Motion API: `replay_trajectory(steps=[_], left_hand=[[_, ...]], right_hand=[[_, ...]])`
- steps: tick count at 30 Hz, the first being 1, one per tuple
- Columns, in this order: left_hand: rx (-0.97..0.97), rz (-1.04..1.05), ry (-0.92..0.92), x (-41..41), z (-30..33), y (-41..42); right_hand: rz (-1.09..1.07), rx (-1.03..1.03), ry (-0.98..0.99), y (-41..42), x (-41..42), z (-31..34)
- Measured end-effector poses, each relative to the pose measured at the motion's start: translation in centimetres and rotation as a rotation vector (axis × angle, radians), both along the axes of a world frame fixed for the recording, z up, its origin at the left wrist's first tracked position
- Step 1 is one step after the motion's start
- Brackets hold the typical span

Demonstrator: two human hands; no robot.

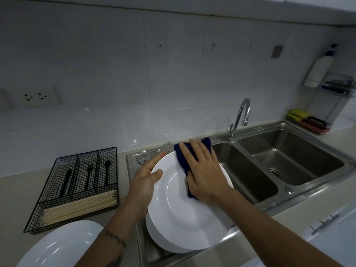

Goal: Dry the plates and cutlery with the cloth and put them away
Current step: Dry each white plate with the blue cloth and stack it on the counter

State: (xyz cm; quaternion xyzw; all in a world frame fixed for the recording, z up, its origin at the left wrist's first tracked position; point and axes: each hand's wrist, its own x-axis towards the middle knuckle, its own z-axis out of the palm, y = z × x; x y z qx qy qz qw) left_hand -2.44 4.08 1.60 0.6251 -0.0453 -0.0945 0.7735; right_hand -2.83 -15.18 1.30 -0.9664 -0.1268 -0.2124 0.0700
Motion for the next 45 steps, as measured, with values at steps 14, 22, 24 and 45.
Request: replay_trajectory(steps=[14, 22, 24, 45], left_hand=[[-0.176, 0.130, 0.080, 1.5, -0.6, 0.0], [-0.279, 0.227, 0.107, 1.9, -1.0, 2.4], [-0.274, 0.198, 0.107, 1.9, -0.6, 1.9], [-0.377, 0.105, 0.121, 0.9, 0.7, 1.2]], right_hand=[[0.268, 0.143, 0.266, 3.6, -2.9, -2.7], [0.233, 0.064, 0.303, -1.3, -3.3, -3.9], [0.133, 0.033, 0.243, -1.1, -2.2, -3.7], [-0.114, -0.018, 0.028, 1.5, 2.9, 2.3]])
